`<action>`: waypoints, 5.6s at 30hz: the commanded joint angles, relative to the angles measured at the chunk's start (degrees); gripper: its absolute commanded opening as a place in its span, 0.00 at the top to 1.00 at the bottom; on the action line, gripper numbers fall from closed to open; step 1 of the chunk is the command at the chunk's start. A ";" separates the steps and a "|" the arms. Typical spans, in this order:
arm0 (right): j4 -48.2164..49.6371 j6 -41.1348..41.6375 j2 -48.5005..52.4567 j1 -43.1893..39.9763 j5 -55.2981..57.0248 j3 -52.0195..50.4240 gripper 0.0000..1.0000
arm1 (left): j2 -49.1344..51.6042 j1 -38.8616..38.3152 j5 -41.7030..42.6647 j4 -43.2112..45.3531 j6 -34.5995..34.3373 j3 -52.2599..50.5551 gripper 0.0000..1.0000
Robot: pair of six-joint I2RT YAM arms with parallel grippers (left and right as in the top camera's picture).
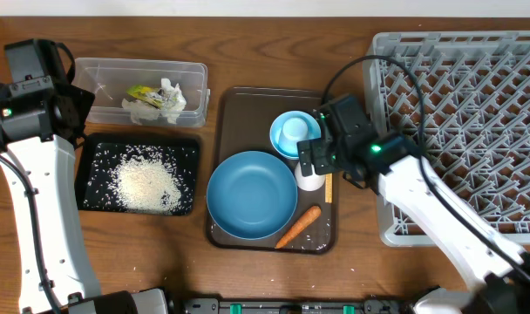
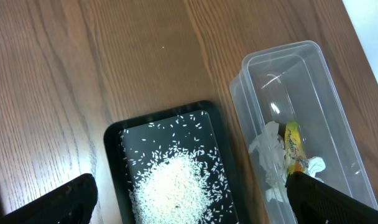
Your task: Sort waste into correct bins and load items into the dishwasher rack
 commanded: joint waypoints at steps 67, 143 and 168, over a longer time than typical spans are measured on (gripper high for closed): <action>8.98 1.57 -17.92 -61.77 4.55 2.16 0.61 | 0.20 0.26 -1.36 -0.07 0.72 -0.24 0.01; 20.20 5.57 21.53 3.34 6.34 6.67 0.19 | 0.20 0.26 -1.36 -0.07 0.72 -0.24 0.01; -0.74 -3.04 1.88 -18.45 14.25 29.90 0.39 | 0.20 0.26 -1.36 -0.07 0.72 -0.24 0.01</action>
